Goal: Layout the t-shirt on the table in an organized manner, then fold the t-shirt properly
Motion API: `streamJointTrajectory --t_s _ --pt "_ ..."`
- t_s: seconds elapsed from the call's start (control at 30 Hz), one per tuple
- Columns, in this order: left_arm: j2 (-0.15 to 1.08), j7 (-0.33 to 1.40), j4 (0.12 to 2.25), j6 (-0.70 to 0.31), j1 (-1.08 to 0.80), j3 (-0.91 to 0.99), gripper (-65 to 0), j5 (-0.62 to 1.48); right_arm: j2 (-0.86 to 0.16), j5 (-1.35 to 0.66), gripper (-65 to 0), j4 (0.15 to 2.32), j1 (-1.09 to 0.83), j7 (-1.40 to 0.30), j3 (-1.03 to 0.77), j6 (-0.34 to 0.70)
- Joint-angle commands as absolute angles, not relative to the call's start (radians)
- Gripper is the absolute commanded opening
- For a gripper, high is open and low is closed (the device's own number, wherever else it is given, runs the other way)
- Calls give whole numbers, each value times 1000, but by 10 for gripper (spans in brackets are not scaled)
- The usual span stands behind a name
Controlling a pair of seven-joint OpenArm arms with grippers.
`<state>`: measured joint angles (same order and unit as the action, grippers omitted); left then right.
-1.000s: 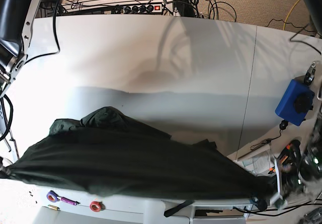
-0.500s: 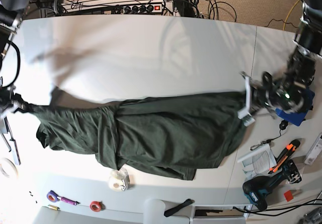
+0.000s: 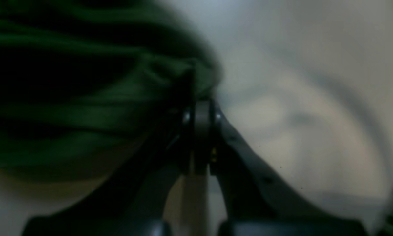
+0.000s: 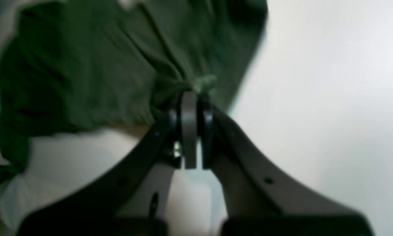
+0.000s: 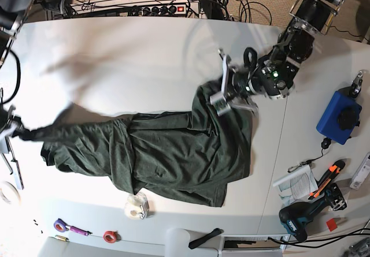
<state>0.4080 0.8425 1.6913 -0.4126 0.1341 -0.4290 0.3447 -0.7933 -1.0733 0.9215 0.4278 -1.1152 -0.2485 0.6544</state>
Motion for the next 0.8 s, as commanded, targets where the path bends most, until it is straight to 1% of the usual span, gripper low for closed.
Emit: streamJointTrajectory --t_s 0.0,0.1,0.2,0.33,0.47,0.63,0.77 --pt "416 805 1739 -382 177 -420 -650 325 -828 -1105 -650 937 478 -1077 -257 664" --pt "418 776 1785 -296 232 -408 -650 252 -816 -1091 -650 937 566 -1018 -257 663" --pt "413 767 1787 -262 286 -404 -650 237 -758 -949 -650 937 638 -989 -256 640" --pt "404 766 1787 -258 317 -403 -650 235 -639 -737 -650 937 647 -908 -254 603" --pt "405 771 1786 -259 310 -403 -650 235 -553 -601 -650 936 640 -810 -254 527" --pt "405 770 1783 -262 294 -403 -650 235 -492 -445 -650 936 640 -709 -226 424" --pt "404 761 1783 -263 279 -403 -650 235 -472 -319 -650 936 640 -611 -114 327"
